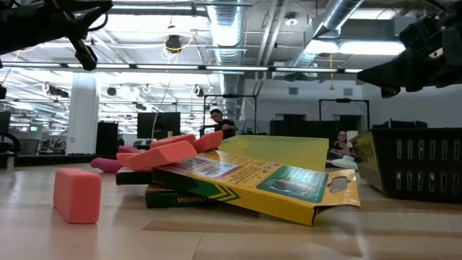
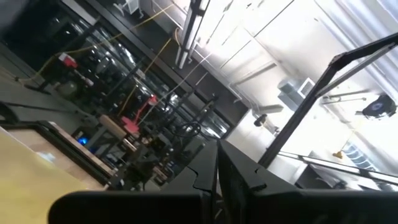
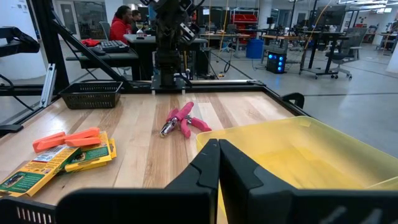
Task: Pick & Place School Supplies
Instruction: Put the pink puncher into the left black bin
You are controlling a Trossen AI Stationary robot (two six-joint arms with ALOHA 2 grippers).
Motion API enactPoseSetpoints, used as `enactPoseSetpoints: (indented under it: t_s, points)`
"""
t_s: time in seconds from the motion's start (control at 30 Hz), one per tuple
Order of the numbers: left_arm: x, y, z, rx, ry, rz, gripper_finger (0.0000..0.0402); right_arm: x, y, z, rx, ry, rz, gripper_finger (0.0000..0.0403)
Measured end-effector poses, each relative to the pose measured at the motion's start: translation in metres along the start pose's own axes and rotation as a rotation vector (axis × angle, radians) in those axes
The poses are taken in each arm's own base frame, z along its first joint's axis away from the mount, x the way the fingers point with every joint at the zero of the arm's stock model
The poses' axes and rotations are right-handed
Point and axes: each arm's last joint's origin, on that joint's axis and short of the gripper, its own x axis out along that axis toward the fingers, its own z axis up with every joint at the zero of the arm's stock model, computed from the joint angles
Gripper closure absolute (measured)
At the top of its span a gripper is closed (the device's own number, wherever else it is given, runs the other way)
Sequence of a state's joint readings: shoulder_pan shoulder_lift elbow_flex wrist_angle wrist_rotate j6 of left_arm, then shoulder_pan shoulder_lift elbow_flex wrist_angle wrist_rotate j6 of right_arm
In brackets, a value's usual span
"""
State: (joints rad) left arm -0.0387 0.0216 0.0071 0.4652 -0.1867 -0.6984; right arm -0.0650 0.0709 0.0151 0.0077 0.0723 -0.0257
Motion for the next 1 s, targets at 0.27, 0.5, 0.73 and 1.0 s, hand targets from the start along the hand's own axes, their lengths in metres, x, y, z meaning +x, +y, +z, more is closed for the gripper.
enactPoseSetpoints:
  t_s: [0.27,0.5,0.73,1.0]
  points:
    - [0.0,-0.001,0.001,-0.001,-0.013,-0.008,0.0394,0.0,0.0,0.0,0.0,-0.001,0.0,0.0403]
    - [0.0,-0.004,0.006,-0.057,-0.066,-0.034,0.0394,-0.005,-0.002,0.03,0.024,-0.324,-0.016,0.0403]
    - [-0.001,-0.007,0.011,-0.052,-0.133,-0.041,0.0394,-0.032,-0.004,0.071,0.178,-0.834,0.03,0.0403]
    - [-0.001,-0.007,0.011,-0.01,-0.136,-0.044,0.0394,-0.05,-0.006,0.085,0.226,-1.068,0.041,0.0403]
